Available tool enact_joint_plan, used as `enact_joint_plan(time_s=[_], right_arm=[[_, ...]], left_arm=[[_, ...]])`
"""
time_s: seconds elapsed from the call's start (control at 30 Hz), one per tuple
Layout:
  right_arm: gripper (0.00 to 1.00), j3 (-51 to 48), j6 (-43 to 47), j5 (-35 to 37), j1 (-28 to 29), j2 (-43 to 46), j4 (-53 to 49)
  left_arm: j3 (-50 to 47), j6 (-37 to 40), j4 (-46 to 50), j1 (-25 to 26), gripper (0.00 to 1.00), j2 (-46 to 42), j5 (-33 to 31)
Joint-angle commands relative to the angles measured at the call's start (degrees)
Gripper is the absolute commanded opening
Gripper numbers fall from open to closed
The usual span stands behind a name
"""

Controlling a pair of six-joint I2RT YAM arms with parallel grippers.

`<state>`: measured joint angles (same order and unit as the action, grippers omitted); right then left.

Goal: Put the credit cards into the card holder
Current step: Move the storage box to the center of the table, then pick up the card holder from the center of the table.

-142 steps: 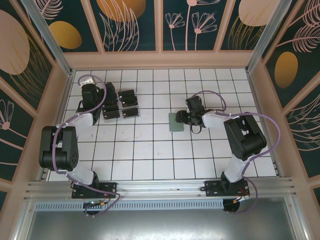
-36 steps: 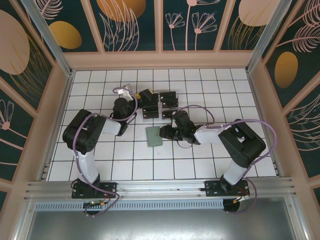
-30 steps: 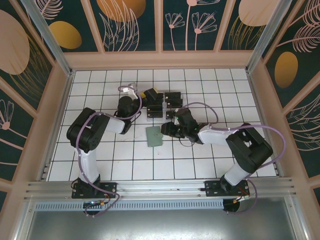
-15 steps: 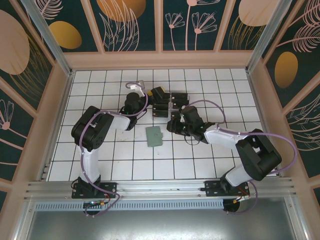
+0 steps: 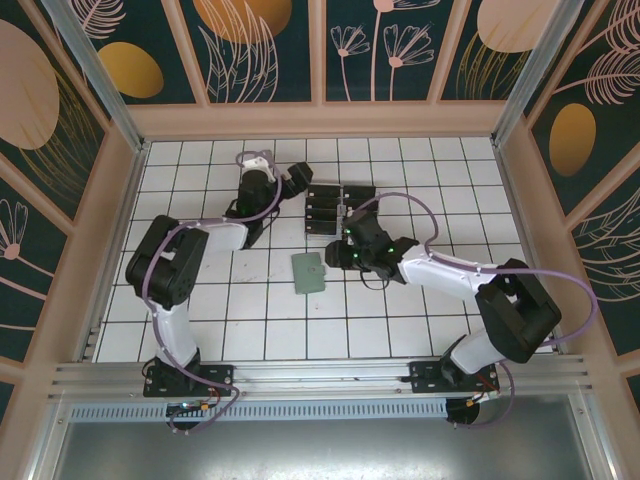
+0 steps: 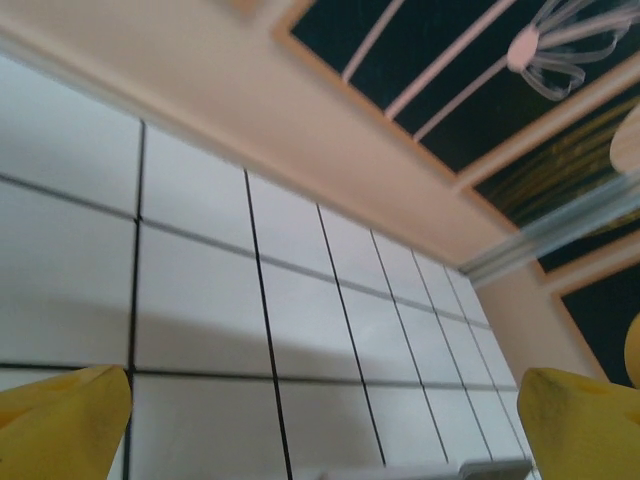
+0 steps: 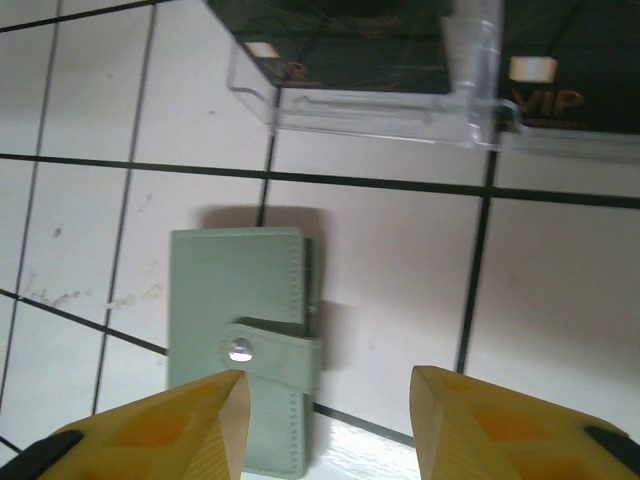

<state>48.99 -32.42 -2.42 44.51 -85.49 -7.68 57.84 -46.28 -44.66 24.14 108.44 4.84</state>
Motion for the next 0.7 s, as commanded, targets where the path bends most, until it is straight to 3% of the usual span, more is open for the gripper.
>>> enact_joint_plan(time_s=[0.0,0.2,0.3,0.67], right_arm=[[0.46,5.74,2.51,5.65,2.85,-3.03,-5.60],[0.46,15.28,4.16,11.14,7.34,-11.48,-13.08],[0.46,19.79,4.69,13.77,9.19,-16.11,-16.38],[0.44,29.34,5.10,22.07,13.94,-26.11,-24.42]], left_arm=[[-1.76,2.16,3.73,-2.43,0.99,-7.58,-4.71],[-5.20,6.85,24.26,-3.61,0.99,-18.81,-15.53],[-8.24,6.77,31.91,-3.66,0.99,-22.92,-17.95],[-25.28,1.28,32.97,-3.66,0.99,-36.48,-17.63]])
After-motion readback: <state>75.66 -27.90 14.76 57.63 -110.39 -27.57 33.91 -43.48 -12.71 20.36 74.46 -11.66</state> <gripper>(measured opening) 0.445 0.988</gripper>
